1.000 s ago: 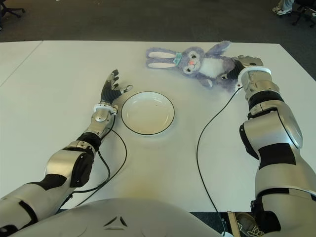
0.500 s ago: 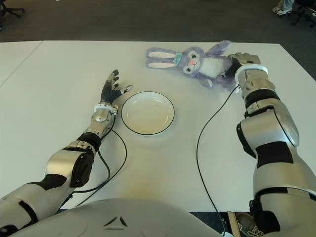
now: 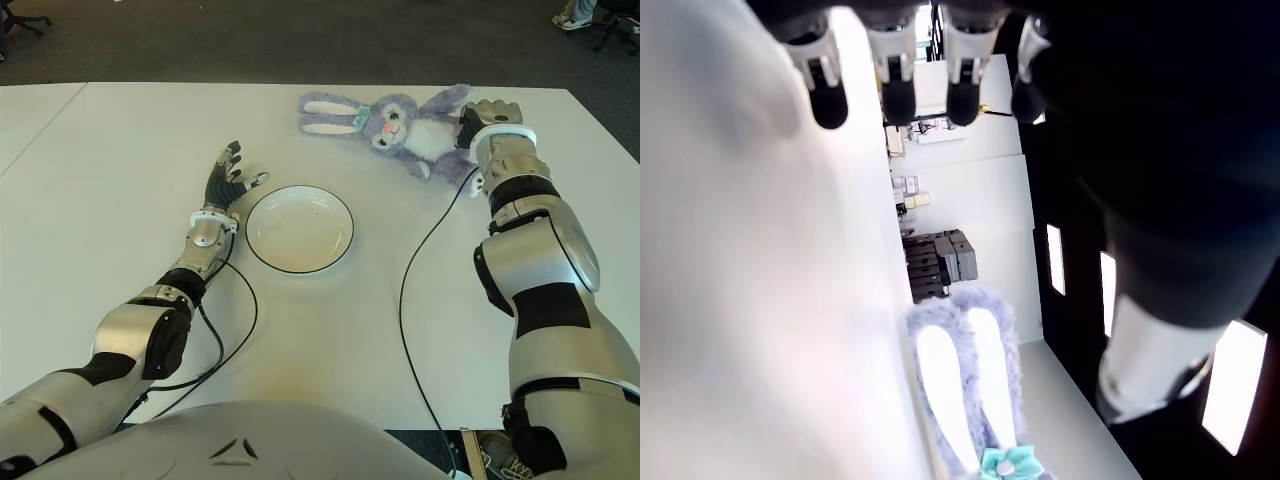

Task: Put the doll into the plate.

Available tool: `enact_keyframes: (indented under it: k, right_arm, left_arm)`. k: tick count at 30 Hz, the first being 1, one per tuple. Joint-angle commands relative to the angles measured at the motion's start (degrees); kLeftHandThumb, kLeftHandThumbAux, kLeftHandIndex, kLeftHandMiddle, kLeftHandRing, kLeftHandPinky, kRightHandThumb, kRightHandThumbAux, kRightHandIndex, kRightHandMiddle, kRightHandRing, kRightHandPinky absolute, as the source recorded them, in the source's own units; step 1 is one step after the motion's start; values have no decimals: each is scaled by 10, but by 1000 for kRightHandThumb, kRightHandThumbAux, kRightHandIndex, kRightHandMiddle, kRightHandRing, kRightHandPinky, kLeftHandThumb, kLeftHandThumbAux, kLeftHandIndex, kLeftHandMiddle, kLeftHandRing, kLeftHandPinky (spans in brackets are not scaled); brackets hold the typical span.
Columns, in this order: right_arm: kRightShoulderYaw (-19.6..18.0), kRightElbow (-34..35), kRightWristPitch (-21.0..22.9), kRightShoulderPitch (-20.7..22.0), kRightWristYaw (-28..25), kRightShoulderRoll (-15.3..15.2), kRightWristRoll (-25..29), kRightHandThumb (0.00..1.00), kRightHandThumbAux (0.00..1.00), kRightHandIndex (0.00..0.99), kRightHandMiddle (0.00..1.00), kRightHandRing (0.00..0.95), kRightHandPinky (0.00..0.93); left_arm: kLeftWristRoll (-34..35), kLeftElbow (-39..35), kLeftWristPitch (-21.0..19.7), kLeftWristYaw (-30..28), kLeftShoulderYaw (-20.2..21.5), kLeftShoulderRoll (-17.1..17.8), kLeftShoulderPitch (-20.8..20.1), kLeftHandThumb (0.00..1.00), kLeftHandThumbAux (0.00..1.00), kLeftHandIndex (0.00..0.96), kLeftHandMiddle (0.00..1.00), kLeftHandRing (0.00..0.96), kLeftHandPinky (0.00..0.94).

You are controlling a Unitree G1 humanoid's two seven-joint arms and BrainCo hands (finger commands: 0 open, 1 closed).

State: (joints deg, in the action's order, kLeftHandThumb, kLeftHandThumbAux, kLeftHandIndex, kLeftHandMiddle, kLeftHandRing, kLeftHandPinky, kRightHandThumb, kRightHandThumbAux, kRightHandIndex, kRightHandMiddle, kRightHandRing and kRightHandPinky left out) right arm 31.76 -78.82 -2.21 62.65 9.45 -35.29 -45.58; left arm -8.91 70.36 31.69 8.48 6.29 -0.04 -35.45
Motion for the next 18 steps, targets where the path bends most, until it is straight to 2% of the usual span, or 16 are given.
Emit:
enact_keyframes:
  k: [1, 8, 11, 18]
  right_arm:
    - [-28, -3, 0, -33, 41, 31, 28, 702, 710, 437, 728, 729, 782]
    - [-99, -1, -12, -50, 63, 47, 93, 709, 709, 441, 784, 788, 815]
    - [-110, 0, -16, -52, 66, 50, 102, 710, 709, 441, 797, 802, 820]
    - [-166, 6, -49, -71, 96, 58, 151, 710, 709, 442, 820, 821, 825]
  left_arm:
    - [-1, 74, -63, -8, -2, -32, 107, 0, 762, 38, 58, 54, 70]
    - [1, 73, -61, -11, -1, -34, 108, 0, 768, 26, 52, 50, 66]
    - [3, 73, -61, -13, 0, -34, 108, 0, 772, 23, 47, 47, 65]
    - [11, 74, -71, -20, 7, -37, 104, 0, 746, 17, 39, 37, 55]
